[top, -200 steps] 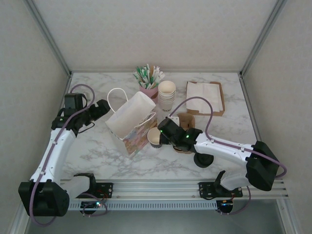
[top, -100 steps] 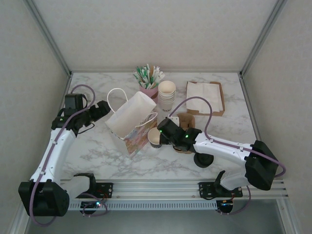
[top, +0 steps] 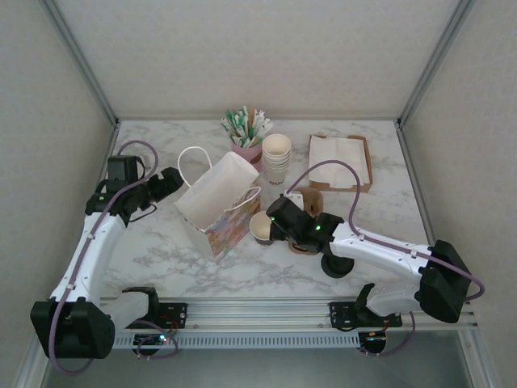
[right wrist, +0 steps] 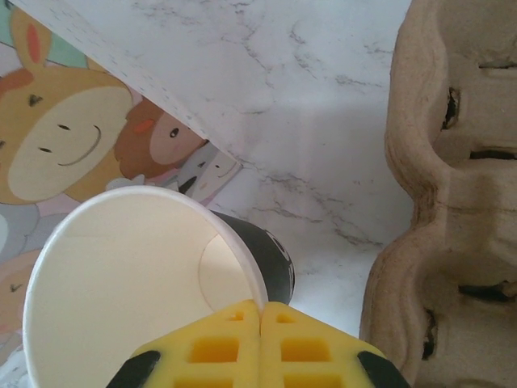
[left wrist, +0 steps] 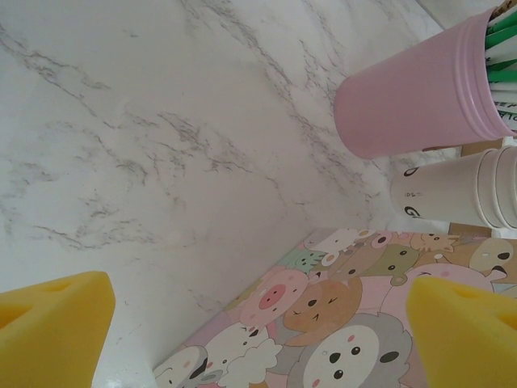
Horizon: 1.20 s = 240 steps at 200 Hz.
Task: Pack the takeout coffee
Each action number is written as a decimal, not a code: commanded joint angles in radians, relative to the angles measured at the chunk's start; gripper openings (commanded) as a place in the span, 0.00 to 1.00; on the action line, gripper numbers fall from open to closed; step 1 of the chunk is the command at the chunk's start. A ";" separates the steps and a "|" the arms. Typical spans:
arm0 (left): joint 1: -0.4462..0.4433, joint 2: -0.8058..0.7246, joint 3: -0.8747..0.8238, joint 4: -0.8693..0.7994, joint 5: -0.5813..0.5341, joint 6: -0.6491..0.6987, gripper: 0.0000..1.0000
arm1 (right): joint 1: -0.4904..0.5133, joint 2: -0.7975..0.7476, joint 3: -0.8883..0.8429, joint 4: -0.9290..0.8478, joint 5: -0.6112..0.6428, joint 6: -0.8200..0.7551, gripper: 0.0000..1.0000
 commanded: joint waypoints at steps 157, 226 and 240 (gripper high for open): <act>-0.009 0.005 0.004 -0.024 0.004 0.027 0.94 | 0.048 -0.042 -0.032 -0.058 -0.001 0.043 0.15; -0.016 0.004 0.008 -0.030 -0.004 0.033 0.94 | 0.050 -0.067 0.044 -0.207 0.024 0.020 0.29; -0.018 0.006 0.008 -0.030 -0.011 0.035 0.94 | 0.050 -0.094 0.077 -0.281 0.043 0.009 0.37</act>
